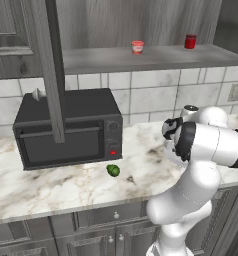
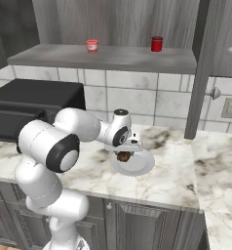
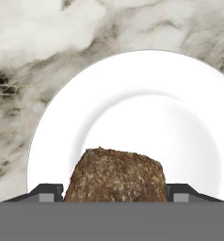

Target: Pick the avocado and bread from the counter and place them on the plate. Then pick the jam from the cabinet and place it next to the plate. Lastly close the cabinet door.

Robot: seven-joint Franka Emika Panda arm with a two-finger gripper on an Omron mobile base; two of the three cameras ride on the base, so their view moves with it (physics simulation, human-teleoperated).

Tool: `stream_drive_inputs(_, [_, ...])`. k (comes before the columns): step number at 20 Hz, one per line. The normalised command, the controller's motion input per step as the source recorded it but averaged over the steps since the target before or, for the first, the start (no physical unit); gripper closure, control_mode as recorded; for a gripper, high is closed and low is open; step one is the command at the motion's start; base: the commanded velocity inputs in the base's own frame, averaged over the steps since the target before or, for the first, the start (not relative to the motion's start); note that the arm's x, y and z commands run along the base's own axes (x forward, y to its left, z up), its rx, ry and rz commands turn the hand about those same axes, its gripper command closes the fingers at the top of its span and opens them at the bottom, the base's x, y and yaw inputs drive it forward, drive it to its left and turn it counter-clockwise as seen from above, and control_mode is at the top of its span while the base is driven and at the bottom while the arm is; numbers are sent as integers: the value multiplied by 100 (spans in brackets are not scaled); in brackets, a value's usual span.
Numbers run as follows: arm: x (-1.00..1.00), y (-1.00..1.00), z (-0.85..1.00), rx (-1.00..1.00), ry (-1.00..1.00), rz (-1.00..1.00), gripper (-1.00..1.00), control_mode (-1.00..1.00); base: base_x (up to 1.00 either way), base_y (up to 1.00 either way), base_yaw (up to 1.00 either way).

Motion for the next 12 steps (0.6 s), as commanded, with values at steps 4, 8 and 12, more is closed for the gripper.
stream_drive_inputs(4, [0,-1,-20,0,0,0,100,-100,0,0,0])
stream_drive_inputs(8, [0,-1,-16,0,0,0,100,-100,0,0,0])
stream_drive_inputs(12, [0,-1,-15,0,0,0,100,-100,0,0,0])
